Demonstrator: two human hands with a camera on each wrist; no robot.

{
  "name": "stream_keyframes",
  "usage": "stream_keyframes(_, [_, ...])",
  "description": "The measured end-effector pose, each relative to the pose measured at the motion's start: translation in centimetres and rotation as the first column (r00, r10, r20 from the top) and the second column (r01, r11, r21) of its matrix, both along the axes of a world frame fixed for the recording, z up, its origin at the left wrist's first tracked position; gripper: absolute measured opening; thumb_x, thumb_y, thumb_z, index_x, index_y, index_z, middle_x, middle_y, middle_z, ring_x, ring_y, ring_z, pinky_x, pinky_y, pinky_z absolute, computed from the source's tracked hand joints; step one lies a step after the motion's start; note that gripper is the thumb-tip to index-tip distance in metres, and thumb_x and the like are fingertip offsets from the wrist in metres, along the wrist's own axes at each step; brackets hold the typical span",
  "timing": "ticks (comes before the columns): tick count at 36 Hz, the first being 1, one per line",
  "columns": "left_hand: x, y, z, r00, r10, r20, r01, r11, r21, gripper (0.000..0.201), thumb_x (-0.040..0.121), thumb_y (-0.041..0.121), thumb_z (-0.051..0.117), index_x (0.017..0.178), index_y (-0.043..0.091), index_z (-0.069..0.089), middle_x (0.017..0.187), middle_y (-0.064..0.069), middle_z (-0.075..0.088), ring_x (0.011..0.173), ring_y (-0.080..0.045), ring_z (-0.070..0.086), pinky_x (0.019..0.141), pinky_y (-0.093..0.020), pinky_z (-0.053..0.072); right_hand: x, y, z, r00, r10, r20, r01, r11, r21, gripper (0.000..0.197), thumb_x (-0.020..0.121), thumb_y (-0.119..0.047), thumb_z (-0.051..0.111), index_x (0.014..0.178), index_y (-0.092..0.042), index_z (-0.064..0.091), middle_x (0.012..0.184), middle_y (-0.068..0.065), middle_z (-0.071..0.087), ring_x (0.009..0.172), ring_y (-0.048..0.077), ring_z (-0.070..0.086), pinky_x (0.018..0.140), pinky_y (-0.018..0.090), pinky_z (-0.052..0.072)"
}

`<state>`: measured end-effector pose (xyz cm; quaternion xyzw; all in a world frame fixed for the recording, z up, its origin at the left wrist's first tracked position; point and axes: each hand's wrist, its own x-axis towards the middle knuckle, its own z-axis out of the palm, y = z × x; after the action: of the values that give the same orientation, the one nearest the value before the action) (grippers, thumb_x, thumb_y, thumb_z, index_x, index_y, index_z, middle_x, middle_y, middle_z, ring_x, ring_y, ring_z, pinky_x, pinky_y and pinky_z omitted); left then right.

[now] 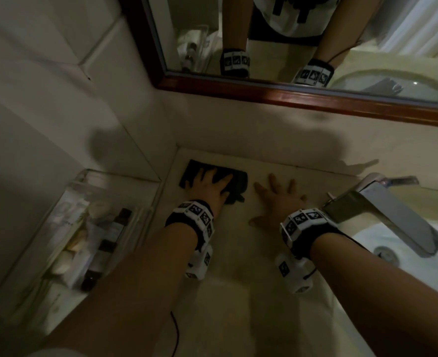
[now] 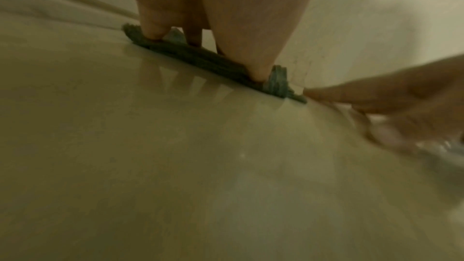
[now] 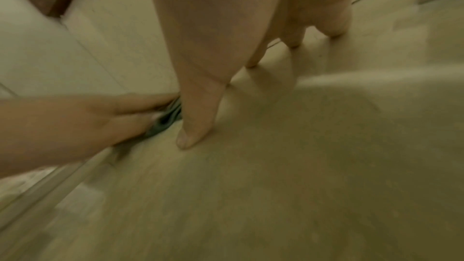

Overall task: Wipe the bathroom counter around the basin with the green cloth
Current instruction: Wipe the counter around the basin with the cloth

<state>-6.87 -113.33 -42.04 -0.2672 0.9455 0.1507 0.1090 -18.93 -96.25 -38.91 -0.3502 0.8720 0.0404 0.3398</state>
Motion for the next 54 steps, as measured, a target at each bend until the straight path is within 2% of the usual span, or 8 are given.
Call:
stream_keyframes(4, [2.3,0.2,0.2,1.000,0.005,0.022,-0.005,1.000,-0.009,0.052,0.100,0.049,0.035,0.150,0.046,0.020,0.161,-0.001,0.012,0.147,-0.031,0.005,0.115,-0.062,0.012,0.1,0.2,0.0,1.000,0.011,-0.004,-0.011,1.000,-0.001,0.102,0.074,-0.074,0.058,0.147,-0.050,-0.008,0.158,-0.010,-0.024,0.142,0.044,-0.022,0.111,0.068,-0.002])
stream_keyframes(10, [5.1,-1.0,0.3,0.999,0.020,0.041,-0.020,1.000,-0.013,0.053,0.100,0.051,0.036,0.150,0.046,0.020,0.161,0.000,0.012,0.148,-0.030,0.006,0.115,-0.060,0.014,1.3,0.5,0.6,0.992,0.019,-0.128,-0.022,1.000,-0.021,0.096,0.078,-0.071,0.055,0.149,-0.047,-0.004,0.158,-0.009,-0.024,0.140,0.045,-0.025,0.111,0.064,-0.007])
stream_keyframes(16, [4.4,-2.7,0.8,0.997,0.035,0.069,-0.038,0.998,0.046,0.057,0.099,0.053,0.036,0.151,0.044,0.017,0.162,-0.004,0.009,0.147,-0.033,0.007,0.115,-0.060,0.016,1.6,1.5,0.0,0.997,-0.061,-0.046,0.061,0.998,-0.007,0.094,0.079,-0.070,0.057,0.148,-0.050,-0.005,0.158,-0.010,-0.024,0.143,0.043,-0.019,0.115,0.060,0.005])
stream_keyframes(19, [3.4,-2.9,1.4,0.992,0.059,0.111,-0.065,0.996,0.053,0.057,0.099,0.052,0.036,0.152,0.042,0.016,0.162,-0.005,0.006,0.147,-0.033,0.006,0.116,-0.059,0.014,1.9,2.1,-0.9,0.999,-0.034,-0.037,0.034,0.999,-0.004,0.095,0.079,-0.071,0.056,0.147,-0.050,-0.006,0.158,-0.009,-0.023,0.143,0.042,-0.019,0.115,0.058,0.004])
stream_keyframes(25, [3.9,-2.2,1.6,0.993,0.094,0.067,-0.098,0.994,0.056,0.054,0.101,0.049,0.036,0.152,0.041,0.018,0.162,-0.005,0.006,0.147,-0.033,0.006,0.116,-0.054,0.013,1.8,2.2,-1.4,0.998,-0.014,-0.061,0.014,1.000,-0.007,0.096,0.077,-0.073,0.055,0.148,-0.050,-0.007,0.158,-0.009,-0.022,0.143,0.043,-0.017,0.115,0.059,0.005])
stream_keyframes(35, [8.1,2.9,1.1,0.993,0.092,0.073,-0.094,0.995,0.023,0.053,0.101,0.048,0.035,0.151,0.044,0.018,0.162,-0.003,0.008,0.147,-0.033,0.004,0.116,-0.060,0.011,2.1,2.4,-0.4,0.999,-0.004,-0.049,0.003,1.000,-0.029,0.096,0.079,-0.071,0.055,0.150,-0.046,-0.004,0.160,-0.005,-0.019,0.143,0.045,-0.016,0.115,0.060,0.006])
stream_keyframes(41, [9.7,6.3,1.3,0.993,0.063,0.099,-0.066,0.998,0.023,0.051,0.101,0.047,0.033,0.150,0.046,0.017,0.161,-0.001,0.008,0.147,-0.032,0.004,0.116,-0.060,0.011,2.5,3.0,-0.4,0.994,-0.058,-0.096,0.051,0.997,-0.065,0.095,0.079,-0.069,0.057,0.151,-0.043,0.000,0.159,-0.004,-0.022,0.143,0.040,-0.022,0.115,0.058,0.002])
stream_keyframes(54, [3.4,5.7,3.1,0.976,0.025,0.218,-0.050,0.993,0.108,0.053,0.102,0.049,0.031,0.151,0.046,0.012,0.162,-0.002,0.002,0.147,-0.034,-0.002,0.115,-0.063,0.009,1.9,4.2,-1.0,0.997,-0.038,-0.063,0.034,0.998,-0.055,0.097,0.078,-0.074,0.053,0.149,-0.047,-0.007,0.159,-0.008,-0.022,0.145,0.036,-0.018,0.117,0.055,0.004])
